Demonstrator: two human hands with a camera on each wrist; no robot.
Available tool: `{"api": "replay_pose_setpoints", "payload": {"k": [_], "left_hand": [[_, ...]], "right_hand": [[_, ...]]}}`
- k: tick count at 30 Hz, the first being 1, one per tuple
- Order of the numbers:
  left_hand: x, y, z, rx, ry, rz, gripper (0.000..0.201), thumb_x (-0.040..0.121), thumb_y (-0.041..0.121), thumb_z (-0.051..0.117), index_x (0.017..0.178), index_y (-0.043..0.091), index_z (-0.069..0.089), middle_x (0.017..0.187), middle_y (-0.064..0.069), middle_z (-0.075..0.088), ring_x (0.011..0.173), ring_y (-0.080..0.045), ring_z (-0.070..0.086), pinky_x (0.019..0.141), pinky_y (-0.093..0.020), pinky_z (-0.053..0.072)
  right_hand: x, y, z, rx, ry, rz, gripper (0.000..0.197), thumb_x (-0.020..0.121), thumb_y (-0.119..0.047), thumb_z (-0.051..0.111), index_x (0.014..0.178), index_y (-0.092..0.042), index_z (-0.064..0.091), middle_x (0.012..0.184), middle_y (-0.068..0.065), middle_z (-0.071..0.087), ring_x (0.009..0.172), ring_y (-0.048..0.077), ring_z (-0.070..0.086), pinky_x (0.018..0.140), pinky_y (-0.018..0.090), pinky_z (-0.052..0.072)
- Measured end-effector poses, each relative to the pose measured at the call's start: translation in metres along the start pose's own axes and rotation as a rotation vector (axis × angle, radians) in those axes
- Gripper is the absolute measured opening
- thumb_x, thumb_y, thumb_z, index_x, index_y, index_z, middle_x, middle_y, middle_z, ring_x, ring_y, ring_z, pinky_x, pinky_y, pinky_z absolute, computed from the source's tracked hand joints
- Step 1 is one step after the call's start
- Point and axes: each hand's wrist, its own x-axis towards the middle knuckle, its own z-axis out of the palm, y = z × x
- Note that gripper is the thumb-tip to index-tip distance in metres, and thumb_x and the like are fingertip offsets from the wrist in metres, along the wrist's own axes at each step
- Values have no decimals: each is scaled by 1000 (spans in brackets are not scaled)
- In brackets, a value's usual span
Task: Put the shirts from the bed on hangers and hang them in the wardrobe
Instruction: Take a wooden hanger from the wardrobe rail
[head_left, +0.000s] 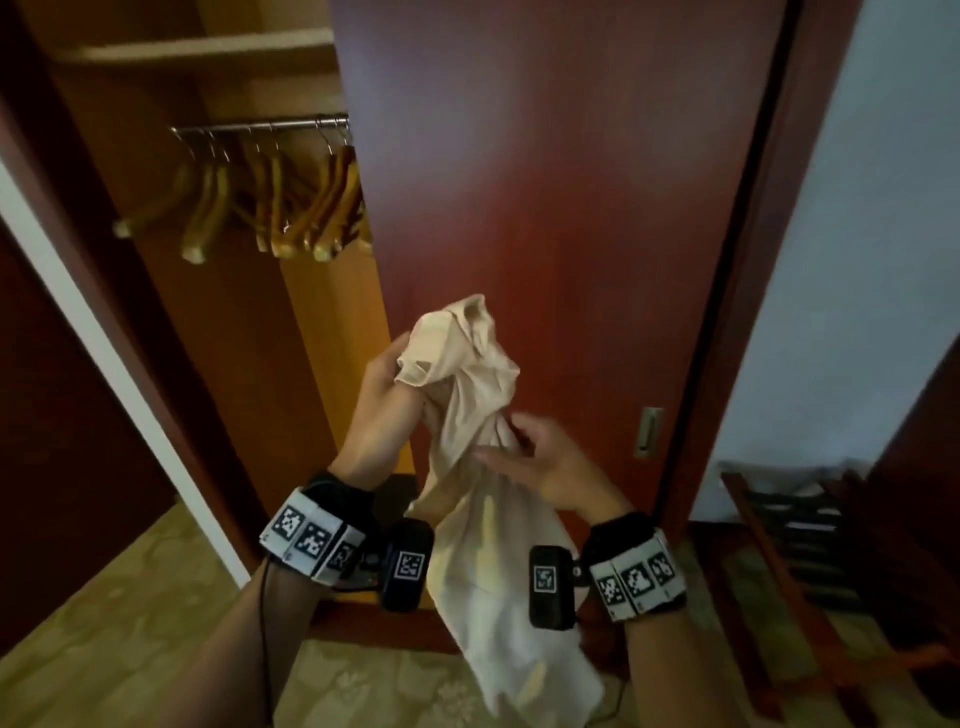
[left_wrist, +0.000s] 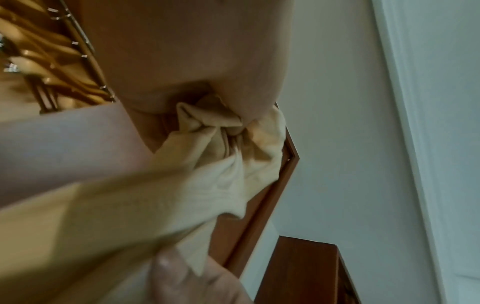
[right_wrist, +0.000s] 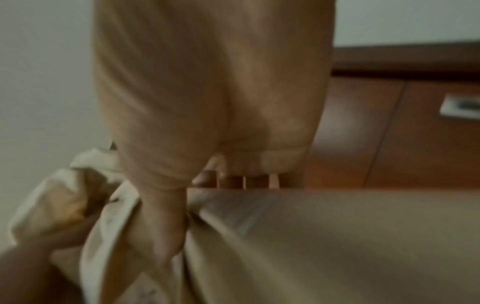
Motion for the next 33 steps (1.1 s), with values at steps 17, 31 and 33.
{"api": "replay_pose_setpoints", "payload": {"k": [17,31,33], "left_hand": [[227,-128,-223,612,-178,196,63,91,28,80,144,29,45,134,9,59,124,-16,58,100,-51,50],[356,-179,-362,771,328,393,31,78,6,74,81,19,46,84,9,48,77,-2,46,66,-21,38],[367,-186,-381,724,265,392,30,84,6,73,84,15,44,89,1,52,80,-7,50,67,-26,42]], "right_hand": [[341,-57,127,358,26,-344,20,109,-17,57,121,-13,73,111,8,78,107,24,74,90,35,57],[528,-62,199,87,-101,-326,25,109,-26,56,131,-33,64,124,-25,71,122,-7,62,102,16,50],[544,-68,217,109,-89,-304,26,108,-23,57,130,-35,63,125,-30,70,123,-11,60,102,11,46]]}}
